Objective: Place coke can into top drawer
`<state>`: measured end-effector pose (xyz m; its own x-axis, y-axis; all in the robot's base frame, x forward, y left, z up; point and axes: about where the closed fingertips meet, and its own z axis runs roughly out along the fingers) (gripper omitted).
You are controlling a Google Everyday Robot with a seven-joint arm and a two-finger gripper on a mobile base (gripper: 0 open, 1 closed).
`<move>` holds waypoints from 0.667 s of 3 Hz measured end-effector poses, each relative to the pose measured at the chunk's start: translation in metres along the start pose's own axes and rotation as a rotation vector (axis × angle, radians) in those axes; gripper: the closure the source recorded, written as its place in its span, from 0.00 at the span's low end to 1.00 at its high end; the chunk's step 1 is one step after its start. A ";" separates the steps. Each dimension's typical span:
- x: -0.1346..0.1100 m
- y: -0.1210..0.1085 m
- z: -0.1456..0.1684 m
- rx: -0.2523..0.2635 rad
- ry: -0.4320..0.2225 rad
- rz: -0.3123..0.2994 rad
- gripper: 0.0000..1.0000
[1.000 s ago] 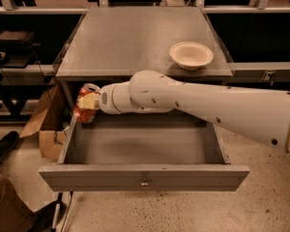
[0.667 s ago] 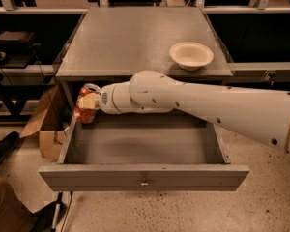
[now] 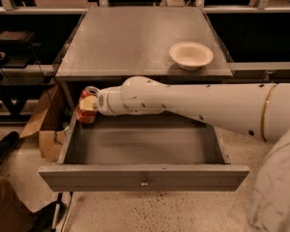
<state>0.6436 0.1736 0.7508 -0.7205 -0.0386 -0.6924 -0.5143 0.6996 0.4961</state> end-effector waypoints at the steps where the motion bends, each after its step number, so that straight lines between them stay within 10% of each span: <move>1: 0.001 -0.020 0.014 0.054 -0.019 0.013 1.00; 2: -0.007 -0.038 0.033 0.099 -0.048 0.022 1.00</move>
Offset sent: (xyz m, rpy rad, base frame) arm 0.0742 -0.0052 -0.0488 -0.0572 -0.0438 -0.1764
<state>0.6838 0.1707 0.7195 -0.7071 0.0101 -0.7071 -0.4480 0.7672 0.4590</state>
